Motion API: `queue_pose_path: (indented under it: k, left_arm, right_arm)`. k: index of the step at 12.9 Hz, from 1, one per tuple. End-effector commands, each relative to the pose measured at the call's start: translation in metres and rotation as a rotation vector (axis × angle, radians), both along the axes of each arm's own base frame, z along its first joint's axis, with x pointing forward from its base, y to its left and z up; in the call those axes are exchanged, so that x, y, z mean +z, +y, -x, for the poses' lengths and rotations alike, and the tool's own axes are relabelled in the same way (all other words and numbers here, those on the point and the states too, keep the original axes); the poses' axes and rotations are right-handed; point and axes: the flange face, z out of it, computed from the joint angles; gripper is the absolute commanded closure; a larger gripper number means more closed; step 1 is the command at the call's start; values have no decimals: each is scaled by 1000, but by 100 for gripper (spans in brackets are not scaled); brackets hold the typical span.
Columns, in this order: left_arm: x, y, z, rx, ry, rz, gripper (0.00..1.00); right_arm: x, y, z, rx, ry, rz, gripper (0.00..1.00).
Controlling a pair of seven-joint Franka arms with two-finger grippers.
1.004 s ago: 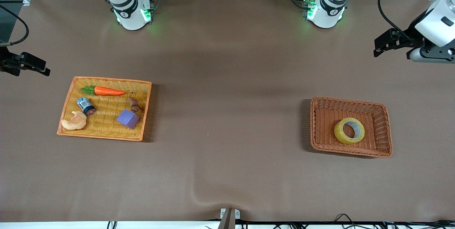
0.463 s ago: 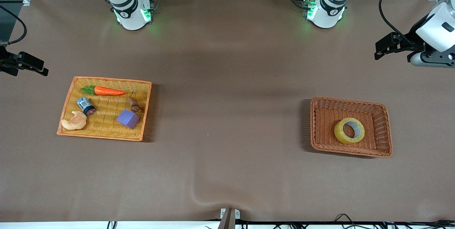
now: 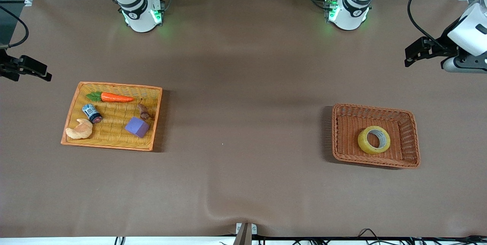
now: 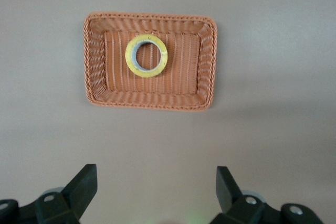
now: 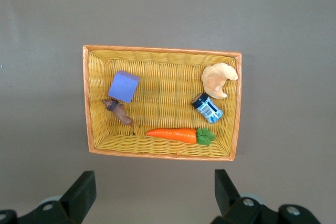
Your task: Transfer tape with both arms
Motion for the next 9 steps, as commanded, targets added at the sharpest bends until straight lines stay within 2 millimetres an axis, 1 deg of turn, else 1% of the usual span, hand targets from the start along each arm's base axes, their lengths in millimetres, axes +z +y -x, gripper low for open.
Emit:
queue_pose_path:
  k: [1, 4, 5, 9]
  left_arm:
    - [4, 1, -4, -6, -19, -12, 0]
    - [4, 0, -4, 46, -20, -6, 0]
    - [5, -1, -3, 56, -20, -6, 0]
    - [5, -2, -3, 54, -19, -6, 0]
  right_arm:
    - [6, -2, 1, -2, -7, 0, 0]
    - [7, -2, 1, -2, -10, 3, 0]
    - [11, -2, 1, -4, -18, 2, 0]
    - [11, 1, 1, 3, -15, 2, 0]
